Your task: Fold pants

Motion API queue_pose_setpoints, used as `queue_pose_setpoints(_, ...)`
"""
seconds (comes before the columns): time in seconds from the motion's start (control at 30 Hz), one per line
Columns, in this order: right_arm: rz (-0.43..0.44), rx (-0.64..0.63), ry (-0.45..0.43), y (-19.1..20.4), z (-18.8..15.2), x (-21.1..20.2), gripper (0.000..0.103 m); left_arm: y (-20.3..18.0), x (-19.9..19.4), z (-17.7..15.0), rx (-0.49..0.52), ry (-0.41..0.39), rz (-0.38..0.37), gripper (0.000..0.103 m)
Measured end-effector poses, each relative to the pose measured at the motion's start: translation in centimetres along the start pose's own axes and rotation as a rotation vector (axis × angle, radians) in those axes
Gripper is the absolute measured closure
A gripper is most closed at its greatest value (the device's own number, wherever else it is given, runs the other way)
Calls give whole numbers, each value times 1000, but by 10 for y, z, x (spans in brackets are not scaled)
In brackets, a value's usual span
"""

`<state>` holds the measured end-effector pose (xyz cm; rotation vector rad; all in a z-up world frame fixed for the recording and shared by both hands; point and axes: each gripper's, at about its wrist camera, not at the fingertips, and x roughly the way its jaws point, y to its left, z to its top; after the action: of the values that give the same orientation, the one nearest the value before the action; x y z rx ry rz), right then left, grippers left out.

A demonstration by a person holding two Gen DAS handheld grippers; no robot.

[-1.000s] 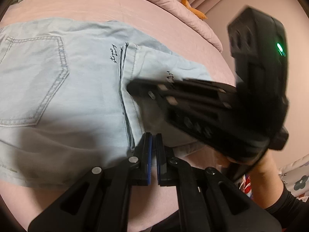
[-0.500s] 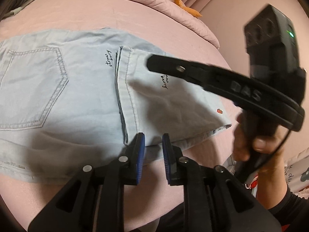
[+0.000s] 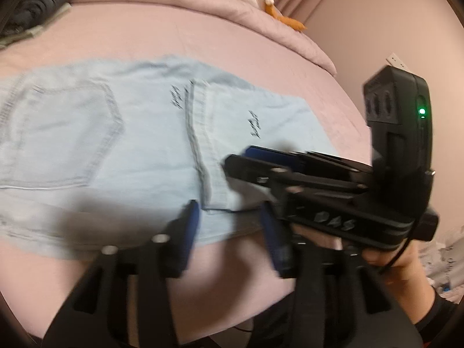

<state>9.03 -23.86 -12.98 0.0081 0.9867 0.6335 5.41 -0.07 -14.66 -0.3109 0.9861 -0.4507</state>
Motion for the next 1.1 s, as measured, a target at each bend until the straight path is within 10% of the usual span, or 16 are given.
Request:
queue_pose_setpoints(0.6,-216,211,-115,-62,-30,-63,70,38,-35,-5,-71,-102,126,45)
queue_pose_setpoints(1.1,-292,88,-82,-33,-33,-43,49,64,-73,-20,-167,-171,178,43)
